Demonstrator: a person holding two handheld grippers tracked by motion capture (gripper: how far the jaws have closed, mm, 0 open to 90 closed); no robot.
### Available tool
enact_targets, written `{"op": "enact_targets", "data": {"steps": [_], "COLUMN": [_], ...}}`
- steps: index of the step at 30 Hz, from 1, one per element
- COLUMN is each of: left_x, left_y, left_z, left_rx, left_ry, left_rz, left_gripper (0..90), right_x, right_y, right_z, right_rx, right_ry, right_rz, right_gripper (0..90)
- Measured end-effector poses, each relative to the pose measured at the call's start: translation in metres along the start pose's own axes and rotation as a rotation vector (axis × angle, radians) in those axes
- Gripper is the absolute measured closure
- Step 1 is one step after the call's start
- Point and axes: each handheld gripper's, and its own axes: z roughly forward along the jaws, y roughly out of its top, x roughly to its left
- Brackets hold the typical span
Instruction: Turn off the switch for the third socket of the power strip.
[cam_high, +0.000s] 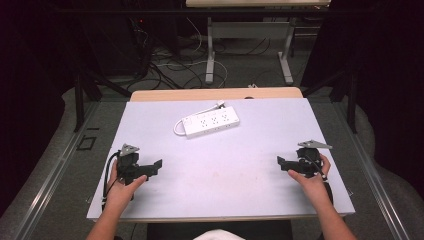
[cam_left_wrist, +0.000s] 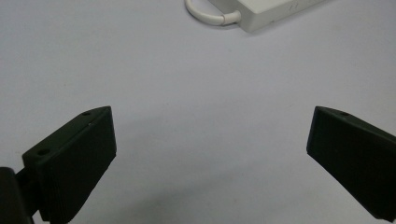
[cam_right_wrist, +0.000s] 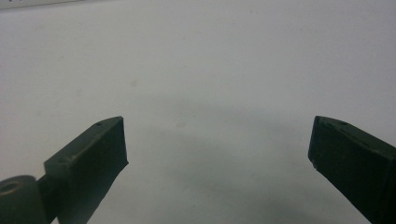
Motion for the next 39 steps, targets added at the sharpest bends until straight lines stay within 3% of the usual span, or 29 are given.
{"op": "enact_targets", "data": {"steps": [11, 17, 22, 31, 39], "left_x": [-0.002, -0.002, -0.002, -0.002, -0.002], "left_y": [-0.001, -0.001, -0.001, -0.001, -0.001], "left_z": [0.001, 0.001, 0.000, -0.001, -0.001], "left_rx": [0.002, -0.004, -0.017, -0.027, -0.020], "left_ry": [-0.020, -0.040, -0.043, -0.033, -0.031], "left_rz": [-0.018, -0.049, -0.036, -0.030, -0.025], "left_gripper": [0.3, 0.4, 0.4, 0.3, 0.4], "right_x": [0.013, 0.026, 0.038, 0.057, 0.072], "right_y": [0.008, 0.018, 0.032, 0.062, 0.083], "right_z": [-0.006, 0.000, 0.005, 0.013, 0.020], "right_rx": [0.013, 0.047, 0.056, 0.091, 0.114], "right_ry": [0.035, 0.037, 0.063, 0.136, 0.165], "right_rz": [-0.035, -0.115, -0.155, -0.184, -0.235], "right_gripper": [6.0, 6.9, 6.9, 9.3, 15.1]}}
